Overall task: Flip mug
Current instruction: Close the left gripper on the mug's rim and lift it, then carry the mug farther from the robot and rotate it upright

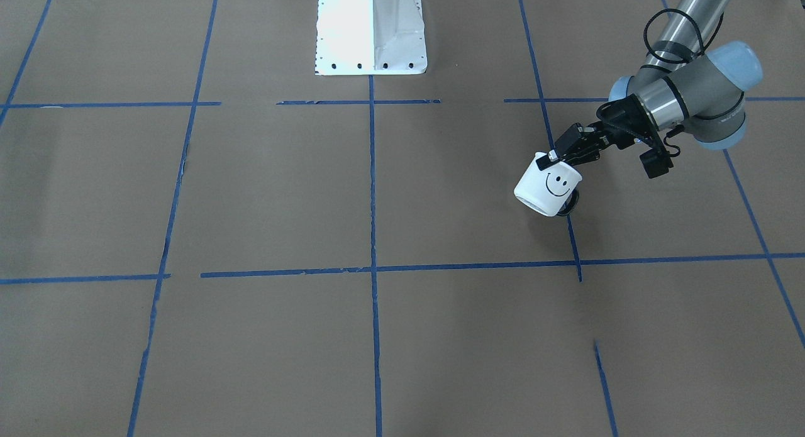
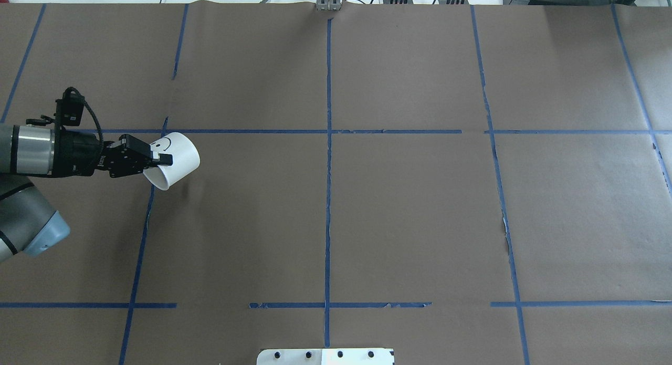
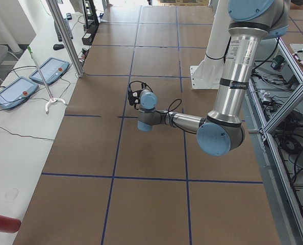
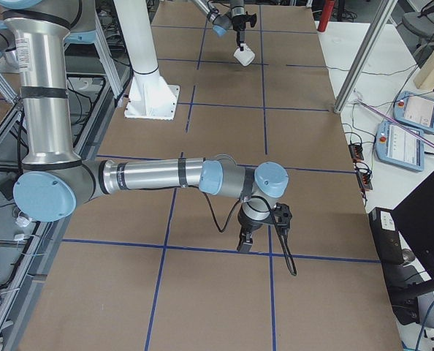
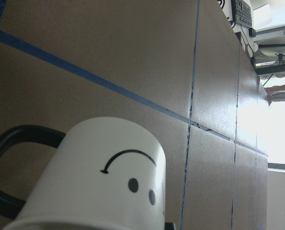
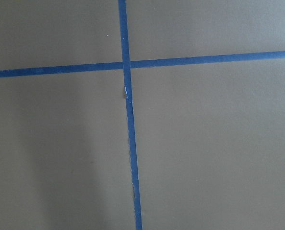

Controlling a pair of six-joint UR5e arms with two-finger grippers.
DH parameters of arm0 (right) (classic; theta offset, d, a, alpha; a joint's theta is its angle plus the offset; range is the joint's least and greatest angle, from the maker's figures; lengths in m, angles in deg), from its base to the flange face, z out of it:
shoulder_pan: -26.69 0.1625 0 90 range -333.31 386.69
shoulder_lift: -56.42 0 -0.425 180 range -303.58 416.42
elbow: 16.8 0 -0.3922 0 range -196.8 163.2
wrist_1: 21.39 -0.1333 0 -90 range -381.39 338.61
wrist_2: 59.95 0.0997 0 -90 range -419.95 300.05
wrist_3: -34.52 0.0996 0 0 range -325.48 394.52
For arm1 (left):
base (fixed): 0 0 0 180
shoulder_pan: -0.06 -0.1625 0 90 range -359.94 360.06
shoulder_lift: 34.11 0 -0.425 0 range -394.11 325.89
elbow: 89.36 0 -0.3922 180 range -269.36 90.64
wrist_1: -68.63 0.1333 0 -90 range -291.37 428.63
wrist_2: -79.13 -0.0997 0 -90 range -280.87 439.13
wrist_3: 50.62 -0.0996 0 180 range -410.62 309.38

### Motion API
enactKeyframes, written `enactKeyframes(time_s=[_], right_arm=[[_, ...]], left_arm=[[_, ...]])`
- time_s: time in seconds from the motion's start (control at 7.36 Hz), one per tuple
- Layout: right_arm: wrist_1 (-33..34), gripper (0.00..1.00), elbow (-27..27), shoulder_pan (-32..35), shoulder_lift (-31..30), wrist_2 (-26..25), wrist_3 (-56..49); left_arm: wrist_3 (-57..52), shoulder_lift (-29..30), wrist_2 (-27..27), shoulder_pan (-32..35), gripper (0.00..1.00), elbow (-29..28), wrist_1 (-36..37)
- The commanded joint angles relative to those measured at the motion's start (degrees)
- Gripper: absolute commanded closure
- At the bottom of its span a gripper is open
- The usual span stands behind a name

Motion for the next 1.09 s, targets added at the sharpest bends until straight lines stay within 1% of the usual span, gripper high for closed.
enactKeyframes(time_s=[0.0,0.14,0.27,0.54,0.68,0.81,0.95], right_arm=[[0.0,0.00,0.0,0.0,0.0,0.0,0.0],[0.0,0.00,0.0,0.0,0.0,0.0,0.0],[0.0,0.00,0.0,0.0,0.0,0.0,0.0],[0.0,0.00,0.0,0.0,0.0,0.0,0.0],[0.0,0.00,0.0,0.0,-0.1,0.0,0.0],[0.0,0.00,0.0,0.0,0.0,0.0,0.0],[0.0,0.00,0.0,0.0,0.0,0.0,0.0]], left_arm=[[-0.3,5.2,6.8,0.4,1.00,6.4,20.4],[-0.6,9.7,10.2,0.2,1.00,7.7,32.8],[-0.8,14.4,11.9,-0.4,1.00,7.4,42.4],[-1.0,23.3,12.5,-3.4,1.00,6.3,57.8],[-2.4,28.5,12.4,-4.2,1.00,3.7,64.1],[-2.5,34.5,12.4,-5.5,1.00,-1.1,69.0],[-2.5,39.0,12.7,-7.7,1.00,-6.1,72.1]])
